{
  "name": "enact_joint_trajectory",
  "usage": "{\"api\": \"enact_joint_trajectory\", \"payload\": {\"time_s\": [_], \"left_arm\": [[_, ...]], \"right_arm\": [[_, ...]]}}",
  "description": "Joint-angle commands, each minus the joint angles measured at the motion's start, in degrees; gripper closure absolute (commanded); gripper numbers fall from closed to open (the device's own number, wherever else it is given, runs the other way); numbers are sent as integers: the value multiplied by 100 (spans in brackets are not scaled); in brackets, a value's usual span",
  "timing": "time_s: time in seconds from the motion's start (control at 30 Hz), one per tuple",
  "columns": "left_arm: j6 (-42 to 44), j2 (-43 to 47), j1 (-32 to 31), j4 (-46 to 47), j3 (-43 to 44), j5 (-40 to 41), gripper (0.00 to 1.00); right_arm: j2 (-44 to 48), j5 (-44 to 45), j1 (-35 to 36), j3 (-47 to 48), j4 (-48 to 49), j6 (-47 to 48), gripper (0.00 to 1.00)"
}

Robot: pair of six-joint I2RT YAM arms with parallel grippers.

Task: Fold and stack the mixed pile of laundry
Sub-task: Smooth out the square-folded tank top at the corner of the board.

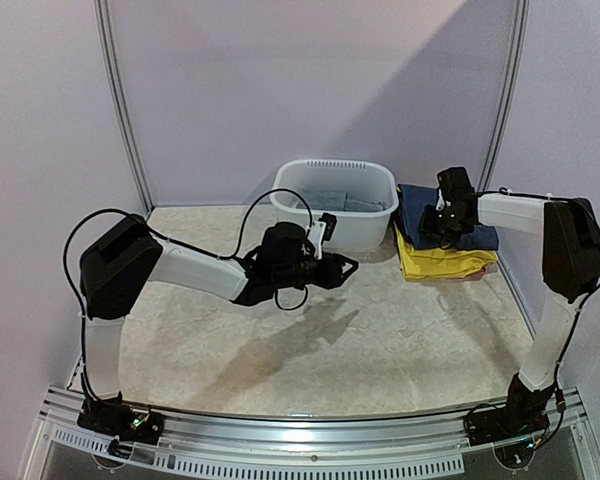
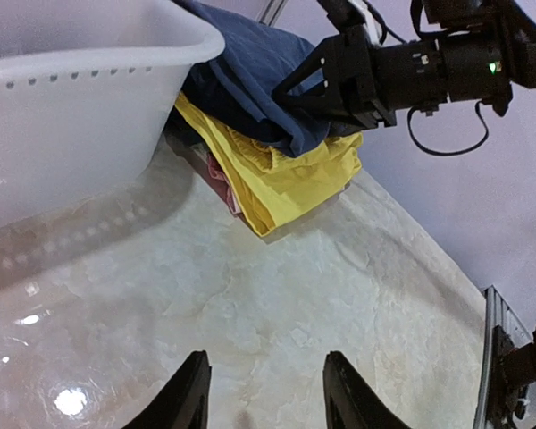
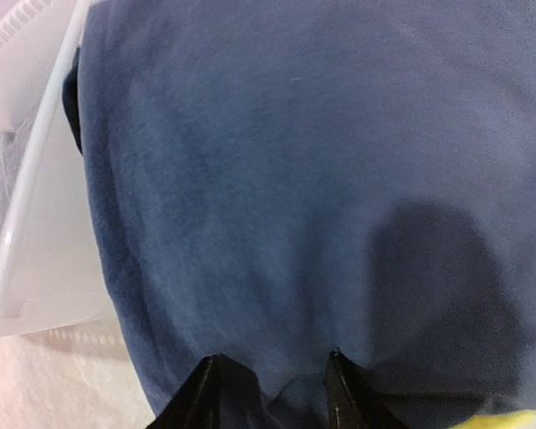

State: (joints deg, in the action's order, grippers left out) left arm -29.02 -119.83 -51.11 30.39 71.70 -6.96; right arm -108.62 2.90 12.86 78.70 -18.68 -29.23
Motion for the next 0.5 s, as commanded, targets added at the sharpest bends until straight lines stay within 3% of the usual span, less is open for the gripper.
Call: {"api": "enact_joint_trajectory", "payload": {"time_s": [0.0,0.3,0.47], "left_arm": [[321,416,107,-463,-57,222,53],[1030,1525,194,-1636,-407,1267,17],[1435,2397,200,-2405,-740,2165,8]], "right_arm": [[753,457,27,74,-770,231,54],[1676,536,393,390,-1325,703,25],[2327,435,784,169,-1086,932,2]]}}
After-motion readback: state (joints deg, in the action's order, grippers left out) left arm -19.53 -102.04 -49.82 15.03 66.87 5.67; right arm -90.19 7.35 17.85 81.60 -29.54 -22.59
